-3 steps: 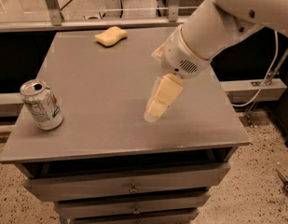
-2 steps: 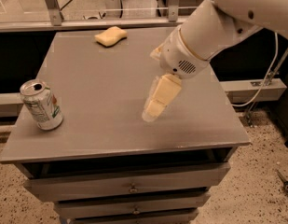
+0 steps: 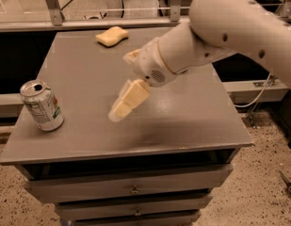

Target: Move 7up can near sponge

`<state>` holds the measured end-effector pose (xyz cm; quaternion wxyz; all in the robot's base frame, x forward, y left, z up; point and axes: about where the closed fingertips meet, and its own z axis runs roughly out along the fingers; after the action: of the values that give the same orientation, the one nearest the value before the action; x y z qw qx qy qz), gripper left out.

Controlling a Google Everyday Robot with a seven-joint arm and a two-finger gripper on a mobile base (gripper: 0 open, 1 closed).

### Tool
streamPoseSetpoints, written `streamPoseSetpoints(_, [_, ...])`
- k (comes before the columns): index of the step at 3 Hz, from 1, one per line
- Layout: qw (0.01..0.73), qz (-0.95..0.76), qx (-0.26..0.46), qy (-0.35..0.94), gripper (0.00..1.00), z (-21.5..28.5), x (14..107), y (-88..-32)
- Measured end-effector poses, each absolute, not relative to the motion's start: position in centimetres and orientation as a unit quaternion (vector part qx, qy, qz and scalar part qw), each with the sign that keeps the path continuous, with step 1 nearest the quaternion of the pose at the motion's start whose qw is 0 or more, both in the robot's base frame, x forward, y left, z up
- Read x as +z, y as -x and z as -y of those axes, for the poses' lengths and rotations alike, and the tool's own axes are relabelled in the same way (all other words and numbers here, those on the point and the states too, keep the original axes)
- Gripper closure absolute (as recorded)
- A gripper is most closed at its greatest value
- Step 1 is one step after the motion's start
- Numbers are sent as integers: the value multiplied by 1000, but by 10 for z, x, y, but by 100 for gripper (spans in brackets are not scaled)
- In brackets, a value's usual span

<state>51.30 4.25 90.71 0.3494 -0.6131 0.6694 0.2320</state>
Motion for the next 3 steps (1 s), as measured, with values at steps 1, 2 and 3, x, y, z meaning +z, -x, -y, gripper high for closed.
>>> streamPoseSetpoints(1, [417,-624,287,595,0,-107,911,-532])
streamPoseSetpoints(2, [464,-587,337,572,0,-159,911,-545])
streamPoseSetpoints(3, [482,-557,378,560,0,-196,912,-540])
